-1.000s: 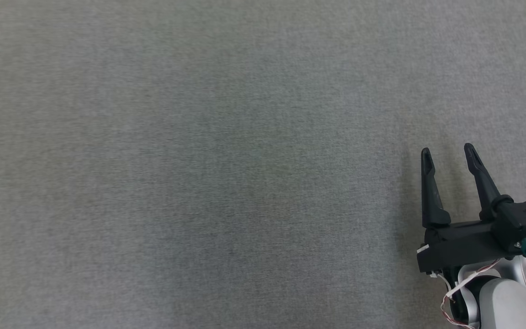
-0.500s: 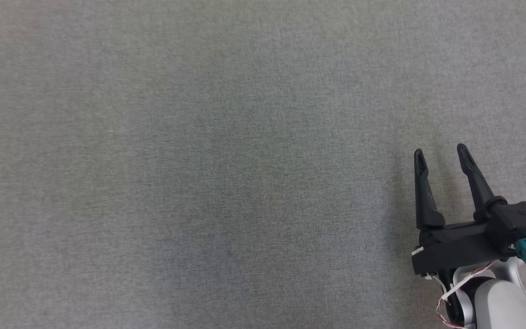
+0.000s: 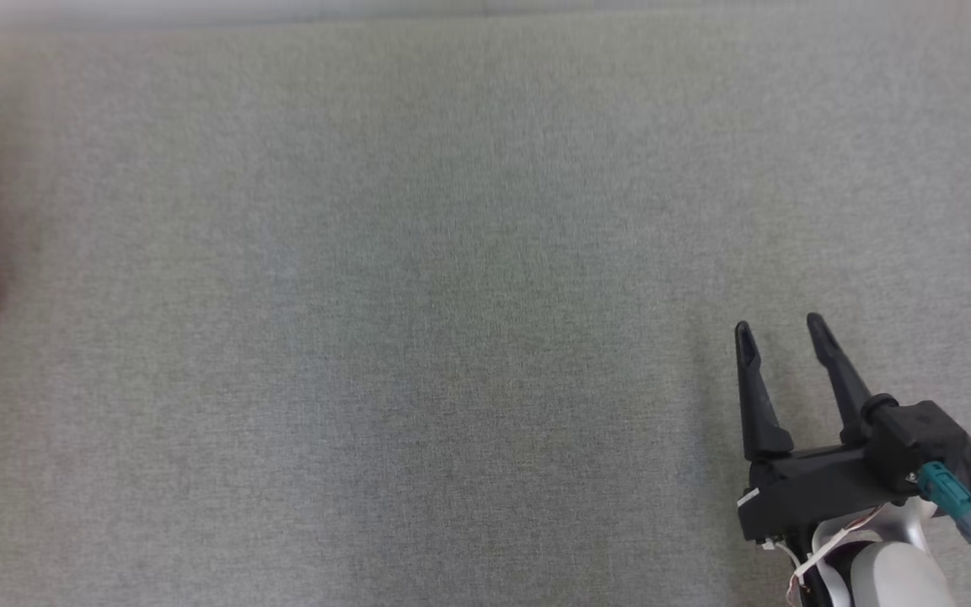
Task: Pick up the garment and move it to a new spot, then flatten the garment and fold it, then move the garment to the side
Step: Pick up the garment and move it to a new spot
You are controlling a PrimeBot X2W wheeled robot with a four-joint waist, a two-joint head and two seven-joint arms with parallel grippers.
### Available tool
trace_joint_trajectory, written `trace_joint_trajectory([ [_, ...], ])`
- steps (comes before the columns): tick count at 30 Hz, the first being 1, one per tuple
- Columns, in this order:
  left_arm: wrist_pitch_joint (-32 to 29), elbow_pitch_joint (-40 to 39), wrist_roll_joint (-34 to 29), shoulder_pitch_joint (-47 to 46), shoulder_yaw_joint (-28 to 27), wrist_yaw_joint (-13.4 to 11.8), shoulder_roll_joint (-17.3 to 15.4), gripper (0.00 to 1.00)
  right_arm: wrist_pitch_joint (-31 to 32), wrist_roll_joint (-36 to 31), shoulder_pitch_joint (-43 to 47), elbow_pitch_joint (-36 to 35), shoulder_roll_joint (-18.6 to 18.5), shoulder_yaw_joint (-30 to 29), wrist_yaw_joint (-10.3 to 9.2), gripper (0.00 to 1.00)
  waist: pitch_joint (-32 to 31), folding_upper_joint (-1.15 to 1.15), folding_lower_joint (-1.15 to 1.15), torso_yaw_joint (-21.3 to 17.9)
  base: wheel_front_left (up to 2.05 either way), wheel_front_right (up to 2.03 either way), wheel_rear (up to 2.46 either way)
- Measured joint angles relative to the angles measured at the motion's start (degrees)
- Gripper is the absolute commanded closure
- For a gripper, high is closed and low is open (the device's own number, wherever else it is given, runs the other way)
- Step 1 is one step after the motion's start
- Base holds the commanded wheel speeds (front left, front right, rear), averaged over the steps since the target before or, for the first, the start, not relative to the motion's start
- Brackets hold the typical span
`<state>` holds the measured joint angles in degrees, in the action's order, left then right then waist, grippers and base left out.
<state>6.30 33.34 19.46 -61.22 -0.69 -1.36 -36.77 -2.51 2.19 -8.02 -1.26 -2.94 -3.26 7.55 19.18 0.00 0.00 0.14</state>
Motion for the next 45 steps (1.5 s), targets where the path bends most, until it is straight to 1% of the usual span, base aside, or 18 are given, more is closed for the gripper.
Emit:
trace_joint_trajectory([
  [5,-2.88,-10.55,-0.01,-2.3,3.23,0.49,3.53,1.0,-1.23,1.81,0.08,2.58,0.01,1.33,0.0,0.0,-3.11,0.0,-0.01,-0.47,0.0,0.0,0.0],
  [6,-2.88,-10.55,-0.01,-2.3,3.23,0.49,3.53,1.0,-1.23,1.81,0.08,2.58,0.01,1.33,0.0,0.0,-3.11,0.0,-0.01,-0.47,0.0,0.0,0.0],
  [9,-5.02,-16.01,-0.11,-3.33,5.56,0.86,5.05,1.0,-2.14,2.71,0.1,4.05,0.01,1.94,0.0,0.0,-4.31,-0.01,-0.01,-1.83,0.0,0.0,0.0],
  [12,-7.56,-20.54,0.24,-4.1,7.91,0.92,7.78,1.0,-3.09,3.74,0.17,5.57,0.01,2.08,0.0,0.0,-5.1,0.0,-0.01,-3.81,0.0,0.0,0.0],
  [14,-8.54,-22.34,0.96,-4.51,9.22,1.21,9.83,1.0,-3.68,4.24,0.17,6.45,-0.01,2.22,0.0,0.0,-5.46,0.0,-0.01,-5.4,0.0,0.0,0.0],
  [17,-9.77,-23.96,1.87,-4.13,11.32,1.0,13.03,1.0,-4.67,5.0,0.15,8.32,-0.02,2.36,0.0,0.0,-5.96,0.0,0.0,-7.97,0.0,0.0,0.0],
  [20,-10.44,-25.59,2.54,-1.15,13.63,0.33,16.52,1.0,-5.63,5.38,0.16,9.9,0.0,2.41,0.0,0.0,-6.52,0.0,0.0,-10.65,0.0,0.0,0.0],
  [24,-10.72,-27.09,3.72,3.7,16.66,-0.16,20.11,1.0,-6.24,5.57,0.2,11.45,0.0,2.43,0.0,0.0,-7.35,0.0,0.0,-14.12,0.0,0.0,0.0],
  [26,-10.73,-27.3,4.46,6.24,17.62,-0.7,21.93,1.0,-6.59,5.82,0.21,11.9,0.0,2.41,0.0,0.0,-7.75,0.0,-0.01,-15.78,0.0,0.0,0.0],
  [29,-10.15,-26.47,5.19,10.36,18.67,-1.68,23.63,1.0,-6.73,5.99,0.35,12.49,-0.02,2.81,0.0,0.0,-8.2,0.0,0.0,-18.06,0.0,0.0,0.0],
  [31,-9.82,-24.88,5.75,13.33,19.46,-1.91,24.72,1.0,-6.93,6.41,0.42,12.7,0.0,3.37,0.0,0.0,-8.37,0.0,-0.01,-19.42,0.0,0.0,0.0],
  [33,-9.22,-22.24,5.77,16.34,20.42,-2.21,25.4,1.0,-6.93,6.79,0.44,12.9,-0.01,3.8,0.0,0.0,-8.36,0.0,0.0,-20.55,0.0,0.0,0.0],
  [35,-7.97,-17.33,5.75,20.25,21.63,-2.49,25.83,1.0,-7.09,6.98,0.37,13.23,-0.01,3.99,0.0,0.0,-8.04,0.0,0.0,-21.69,0.0,0.0,0.0],
  [37,-7.42,-13.96,5.63,22.18,22.64,-2.18,26.21,1.0,-7.1,6.98,0.27,13.37,-0.01,3.96,0.0,0.0,-7.67,0.0,0.0,-21.93,0.0,0.0,0.0],
  [39,-7.17,-10.67,6.08,24.23,23.54,-1.98,27.28,1.0,-7.06,6.93,0.21,13.43,0.0,3.77,0.0,0.0,-7.52,0.0,0.01,-21.77,0.0,0.0,0.0],
  [40,-7.15,-8.94,6.08,25.13,24.32,-1.64,27.61,0.98,-7.02,6.89,0.19,13.54,-0.01,3.71,0.0,0.0,-7.53,0.01,0.01,-21.57,0.0,0.0,0.0],
  [41,-7.13,-7.49,6.04,25.87,24.92,-1.6,27.93,0.0,-6.9,6.88,0.19,13.61,-0.01,3.8,0.0,0.0,-7.59,0.0,0.0,-21.32,0.0,0.0,0.0],
  [45,-5.95,-4.14,5.76,27.83,27.14,-0.16,29.16,0.0,-6.55,6.79,0.27,13.81,0.01,4.14,0.0,0.0,-8.24,0.0,0.01,-20.02,0.0,0.0,0.0],
])
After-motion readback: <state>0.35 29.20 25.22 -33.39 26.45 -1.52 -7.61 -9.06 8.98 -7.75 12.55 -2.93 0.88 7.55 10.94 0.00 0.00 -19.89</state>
